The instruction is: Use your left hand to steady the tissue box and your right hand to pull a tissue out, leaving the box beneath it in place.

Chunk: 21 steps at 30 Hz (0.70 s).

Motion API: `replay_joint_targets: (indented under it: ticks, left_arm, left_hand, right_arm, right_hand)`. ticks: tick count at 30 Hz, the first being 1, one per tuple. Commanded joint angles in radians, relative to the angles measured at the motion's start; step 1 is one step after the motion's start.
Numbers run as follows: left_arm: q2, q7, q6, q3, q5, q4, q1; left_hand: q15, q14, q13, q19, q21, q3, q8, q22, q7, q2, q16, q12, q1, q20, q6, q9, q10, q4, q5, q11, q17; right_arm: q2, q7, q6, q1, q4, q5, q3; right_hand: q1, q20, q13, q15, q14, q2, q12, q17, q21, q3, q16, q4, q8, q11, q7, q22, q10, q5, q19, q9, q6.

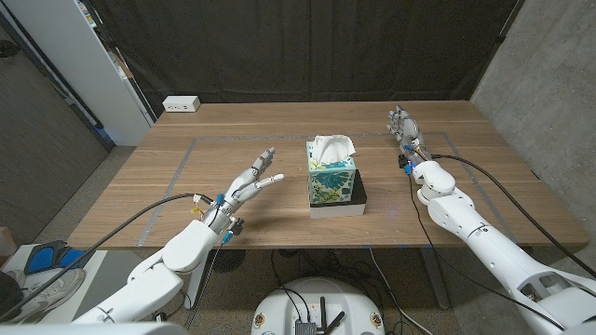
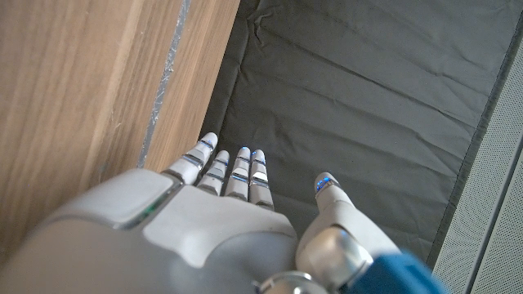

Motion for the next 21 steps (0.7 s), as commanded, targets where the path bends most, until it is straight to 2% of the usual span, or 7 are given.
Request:
replay_joint_targets:
  ticks: [1,9,12,13,21]
  left_arm:
    - [0.008,-0.022,-0.006,0.001,-0.018,0.005,0.0]
    - [0.045,-0.084,0.017,0.009,-0.035,-0.003,-0.028]
    - [0.068,-0.102,0.043,0.013,-0.015,-0.017,-0.044]
    - [0.056,-0.094,0.032,0.017,-0.014,-0.01,-0.045]
    - [0.067,-0.168,0.033,0.046,-0.045,0.012,-0.101]
  left_hand:
    - [0.005,-0.382,0.003,-0.099,0.011,-0.006,-0.002,0.002,-0.003,0.002,0.007,0.003,0.011,-0.034,-0.532,0.003,-0.451,-0.001,0.012,0.005,0.006]
    - [0.002,-0.37,0.003,-0.088,0.015,-0.019,0.003,0.002,-0.008,0.004,0.011,0.008,0.015,-0.033,-0.52,0.003,-0.438,0.0,0.019,0.003,0.006]
    - [-0.003,-0.343,0.003,-0.059,0.024,-0.032,0.017,0.002,-0.013,0.004,0.018,0.019,0.021,-0.032,-0.483,0.003,-0.406,0.0,0.025,-0.001,0.005]
    - [-0.006,-0.323,0.002,-0.04,0.029,-0.04,0.024,0.002,-0.013,0.005,0.022,0.022,0.025,-0.029,-0.461,0.002,-0.392,0.0,0.028,-0.004,0.005]
    - [-0.014,-0.261,0.001,0.023,0.042,-0.065,0.035,0.001,-0.015,0.003,0.031,0.031,0.044,-0.029,-0.413,0.001,-0.348,-0.004,0.036,-0.012,0.004]
  right_arm:
    - [0.005,-0.004,0.001,0.003,-0.002,-0.01,-0.007]
    - [0.006,-0.016,0.006,-0.009,-0.01,-0.009,-0.002]
    - [0.004,-0.02,0.005,-0.015,-0.016,-0.008,0.001]
    - [0.002,-0.019,0.006,-0.016,-0.017,-0.009,0.001]
    - [-0.006,-0.034,0.009,-0.04,-0.045,-0.006,0.012]
  right_hand:
    - [0.003,-0.014,0.004,-0.022,0.01,0.016,-0.001,-0.001,0.001,0.001,-0.001,-0.006,0.0,0.001,0.003,0.002,0.01,0.002,0.0,0.005,0.007]
    - [0.003,-0.013,0.004,-0.021,0.01,0.016,-0.001,-0.001,0.001,0.001,-0.001,-0.007,0.0,-0.001,0.003,0.002,0.009,0.002,0.0,0.005,0.007]
    - [0.003,-0.013,0.004,-0.021,0.01,0.016,-0.001,-0.001,0.001,0.001,-0.001,-0.007,0.0,0.0,0.003,0.002,0.009,0.002,0.0,0.005,0.007]
    - [0.003,-0.013,0.004,-0.021,0.01,0.016,-0.002,-0.001,0.001,0.001,-0.001,-0.007,0.0,0.0,0.003,0.002,0.009,0.002,0.0,0.005,0.007]
    - [0.003,-0.012,0.004,-0.02,0.01,0.016,-0.002,-0.001,0.001,0.0,-0.001,-0.007,0.0,0.002,0.004,0.002,0.008,0.002,0.0,0.005,0.007]
